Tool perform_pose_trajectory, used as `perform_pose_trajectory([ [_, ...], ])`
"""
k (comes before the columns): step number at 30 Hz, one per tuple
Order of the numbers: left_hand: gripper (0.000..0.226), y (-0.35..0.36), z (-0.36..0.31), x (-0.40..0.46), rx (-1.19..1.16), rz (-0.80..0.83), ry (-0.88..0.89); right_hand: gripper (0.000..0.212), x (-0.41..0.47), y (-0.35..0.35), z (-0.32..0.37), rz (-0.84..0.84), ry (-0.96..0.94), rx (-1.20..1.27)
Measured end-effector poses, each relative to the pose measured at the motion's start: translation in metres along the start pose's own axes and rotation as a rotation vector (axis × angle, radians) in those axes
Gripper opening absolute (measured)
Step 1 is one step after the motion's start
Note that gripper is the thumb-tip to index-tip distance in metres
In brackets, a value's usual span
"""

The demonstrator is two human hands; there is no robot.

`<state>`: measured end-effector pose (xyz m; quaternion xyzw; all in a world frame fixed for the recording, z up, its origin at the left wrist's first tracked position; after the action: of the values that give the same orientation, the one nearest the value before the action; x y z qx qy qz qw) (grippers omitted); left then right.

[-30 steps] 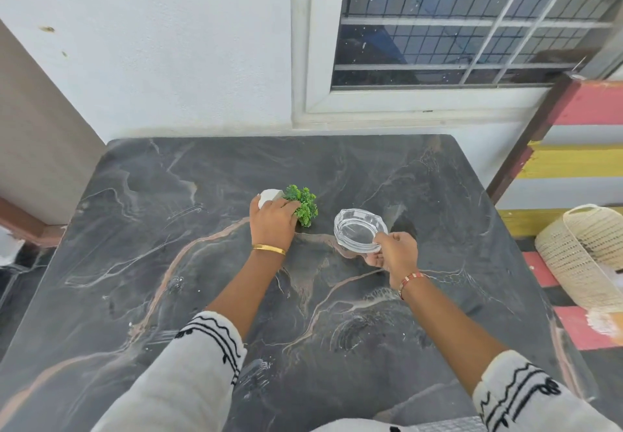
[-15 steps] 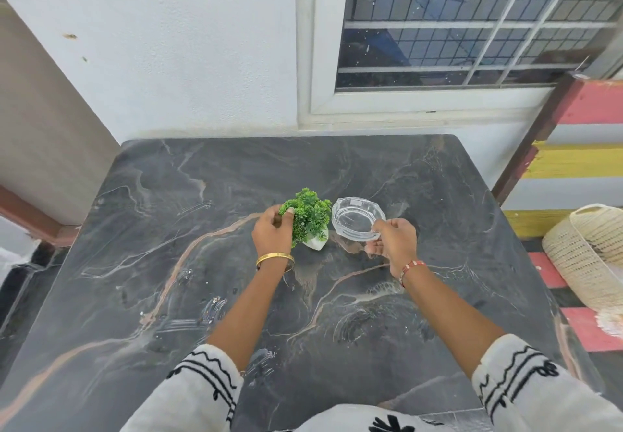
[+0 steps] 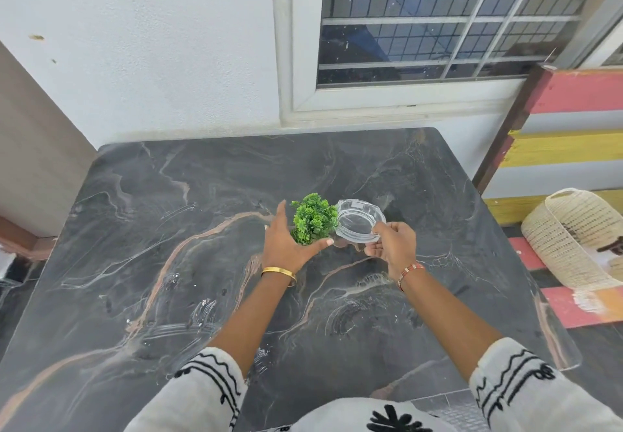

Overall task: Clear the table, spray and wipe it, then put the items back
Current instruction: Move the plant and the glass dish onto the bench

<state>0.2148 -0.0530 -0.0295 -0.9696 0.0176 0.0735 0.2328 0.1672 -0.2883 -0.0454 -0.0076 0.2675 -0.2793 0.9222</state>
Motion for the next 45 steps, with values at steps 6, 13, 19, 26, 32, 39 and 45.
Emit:
perform_pose_trajectory([
  [6, 0.079, 0.01, -0.019, 0.002, -0.073, -0.011, 0.091, 0.018, 0.0, -0.019, -0.006, -0.033, 0.013, -0.001],
  [13, 0.052, 0.007, -0.019, 0.0, -0.052, -0.093, 0.095, 0.019, -0.004, -0.029, -0.01, -0.03, 0.019, 0.002],
  [19, 0.041, 0.024, -0.033, -0.015, -0.101, -0.163, 0.083, 0.021, -0.005, -0.056, -0.012, -0.027, 0.014, -0.015],
  [26, 0.037, 0.078, -0.075, -0.04, -0.178, -0.124, 0.125, 0.016, 0.0, -0.12, -0.016, -0.072, 0.002, 0.029],
  [32, 0.034, 0.153, -0.117, -0.078, -0.237, -0.089, 0.137, 0.016, 0.011, -0.209, -0.022, -0.127, -0.002, 0.094],
  [39, 0.031, 0.272, -0.154, -0.135, -0.34, -0.058, 0.062, 0.013, 0.027, -0.344, -0.036, -0.206, -0.042, 0.052],
  [45, 0.032, 0.368, -0.192, -0.182, -0.337, 0.006, 0.029, 0.015, 0.033, -0.45, -0.054, -0.268, 0.014, 0.11],
])
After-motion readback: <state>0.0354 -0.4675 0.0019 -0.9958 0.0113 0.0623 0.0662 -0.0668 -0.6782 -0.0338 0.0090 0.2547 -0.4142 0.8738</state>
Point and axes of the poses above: each hand's wrist, its own x-axis towards the middle knuckle, its own y-axis out of the palm, z = x × y, the point moved 9 cm from there along x, towards the middle knuckle, and after that the axes turned 5 degrees about -x, right-handed, at the moved point
